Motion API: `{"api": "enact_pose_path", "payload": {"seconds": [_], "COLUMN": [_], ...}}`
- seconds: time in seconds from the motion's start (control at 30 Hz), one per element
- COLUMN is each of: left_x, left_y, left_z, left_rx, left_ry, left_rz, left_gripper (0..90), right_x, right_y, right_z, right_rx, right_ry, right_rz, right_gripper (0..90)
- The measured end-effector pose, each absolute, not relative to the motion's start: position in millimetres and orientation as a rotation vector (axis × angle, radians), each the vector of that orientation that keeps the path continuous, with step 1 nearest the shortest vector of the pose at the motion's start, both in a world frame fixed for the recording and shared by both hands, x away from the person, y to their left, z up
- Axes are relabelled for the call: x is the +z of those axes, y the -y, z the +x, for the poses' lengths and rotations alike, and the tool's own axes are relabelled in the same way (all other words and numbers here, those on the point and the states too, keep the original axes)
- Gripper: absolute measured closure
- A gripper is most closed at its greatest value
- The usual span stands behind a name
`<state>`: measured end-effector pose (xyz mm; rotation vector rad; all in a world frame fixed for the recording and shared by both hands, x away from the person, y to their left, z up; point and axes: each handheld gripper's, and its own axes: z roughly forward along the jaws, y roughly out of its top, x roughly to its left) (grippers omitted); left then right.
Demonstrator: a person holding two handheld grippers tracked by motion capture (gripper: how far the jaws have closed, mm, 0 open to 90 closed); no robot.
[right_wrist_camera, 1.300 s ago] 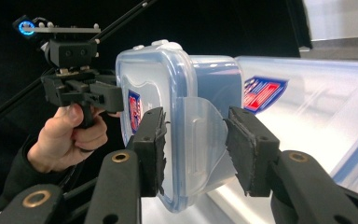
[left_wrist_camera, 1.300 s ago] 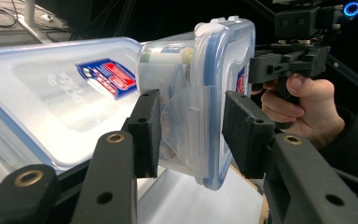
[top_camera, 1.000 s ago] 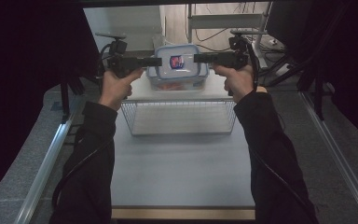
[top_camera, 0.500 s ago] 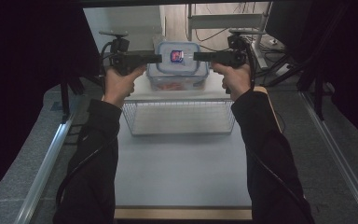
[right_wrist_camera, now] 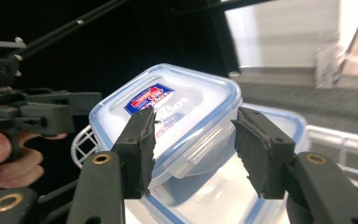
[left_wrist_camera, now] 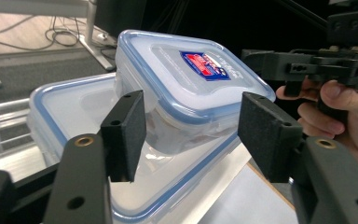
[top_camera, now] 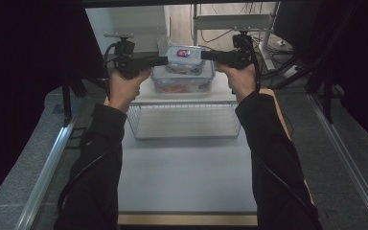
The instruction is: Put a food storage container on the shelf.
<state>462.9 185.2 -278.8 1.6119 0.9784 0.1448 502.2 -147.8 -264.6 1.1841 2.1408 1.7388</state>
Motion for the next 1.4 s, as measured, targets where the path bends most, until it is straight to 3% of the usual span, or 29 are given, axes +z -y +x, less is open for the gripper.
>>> {"api": "enact_pose_path", "payload": {"seconds": [0.07,0.2,0.3,0.43,0.8,0.93,1.23,1.4], "left_x": [-278.7,-281.4,-287.7,-300.3,-323.2,-326.0,-336.0,-345.0], "left_y": [-186.8,-189.2,-190.0,-188.4,-179.8,-173.9,-158.1,-156.9], "left_z": [458.4,444.9,433.9,419.9,400.1,393.2,377.5,367.9], "left_rx": [0.173,0.254,0.295,0.328,0.361,0.400,0.463,0.451], "left_ry": [-0.968,-0.942,-0.911,-0.887,-0.840,-0.821,-0.789,-0.785], "left_rz": [1.610,1.649,1.653,1.674,1.740,1.773,1.880,1.877], "left_gripper": [39.6,35.7,28.6,20.9,18.1,15.6,7.3,5.7], "right_x": [-260.9,-255.9,-260.1,-273.8,-285.9,-288.7,-300.3,-314.1], "right_y": [149.1,151.8,144.9,128.5,119.7,120.5,129.8,134.9], "right_z": [497.9,480.7,468.9,462.7,474.8,472.6,451.3,436.0], "right_rx": [1.720,1.670,1.614,1.554,1.516,1.527,1.551,1.512], "right_ry": [-2.130,-2.165,-2.239,-2.326,-2.304,-2.315,-2.320,-2.318], "right_rz": [1.149,1.068,0.960,0.874,0.951,0.941,0.855,0.810], "right_gripper": [49.8,77.5,87.9,89.4,89.2,84.2,47.3,35.0]}}
